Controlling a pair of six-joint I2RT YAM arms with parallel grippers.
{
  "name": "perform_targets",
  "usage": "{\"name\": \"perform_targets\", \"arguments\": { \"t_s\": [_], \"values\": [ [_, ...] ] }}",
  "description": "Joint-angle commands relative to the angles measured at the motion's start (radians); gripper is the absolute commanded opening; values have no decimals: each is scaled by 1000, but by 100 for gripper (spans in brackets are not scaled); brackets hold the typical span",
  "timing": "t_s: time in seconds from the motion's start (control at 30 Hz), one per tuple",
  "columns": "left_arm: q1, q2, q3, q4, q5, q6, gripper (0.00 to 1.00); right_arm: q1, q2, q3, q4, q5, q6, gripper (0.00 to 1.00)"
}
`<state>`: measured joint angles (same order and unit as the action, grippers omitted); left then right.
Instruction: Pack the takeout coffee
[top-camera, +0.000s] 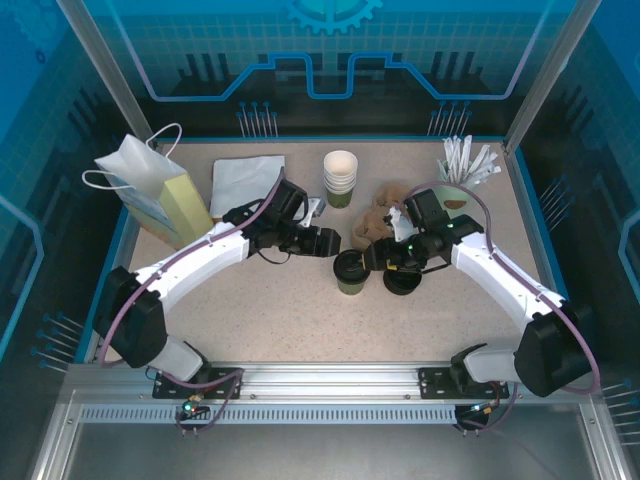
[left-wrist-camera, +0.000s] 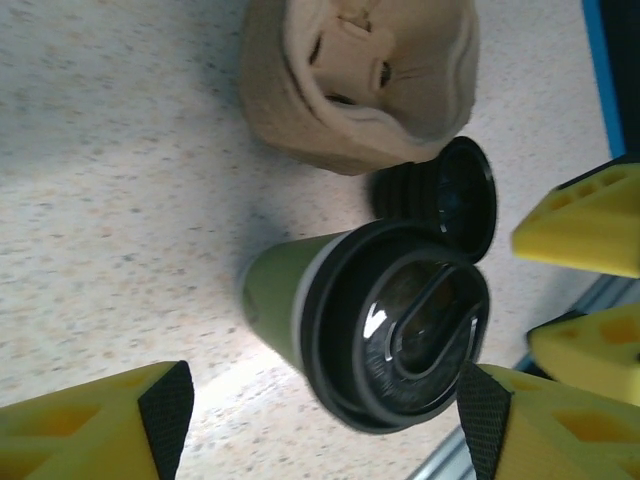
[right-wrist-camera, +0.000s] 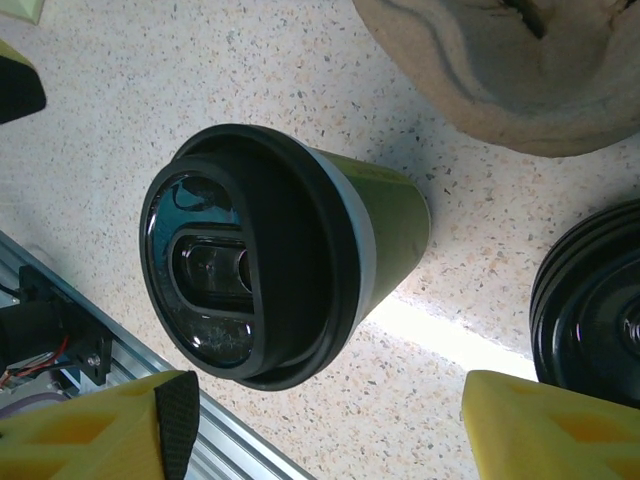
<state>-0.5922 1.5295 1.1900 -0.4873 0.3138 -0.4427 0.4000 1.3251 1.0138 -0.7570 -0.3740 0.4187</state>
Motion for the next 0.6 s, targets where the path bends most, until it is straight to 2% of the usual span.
{"name": "perform_targets", "arguments": {
  "t_s": [0.0, 0.23, 0.57],
  "values": [
    [-3, 48, -9, 77, 105, -84, 70, 23, 20, 32, 10, 7, 19, 71],
    [-16, 98, -14, 100, 111, -89, 66, 37, 53, 37, 13, 8, 23, 66],
    [-48, 160, 21, 28, 92, -35, 58, 40, 88, 46, -1, 7, 18, 59]
  ]
}}
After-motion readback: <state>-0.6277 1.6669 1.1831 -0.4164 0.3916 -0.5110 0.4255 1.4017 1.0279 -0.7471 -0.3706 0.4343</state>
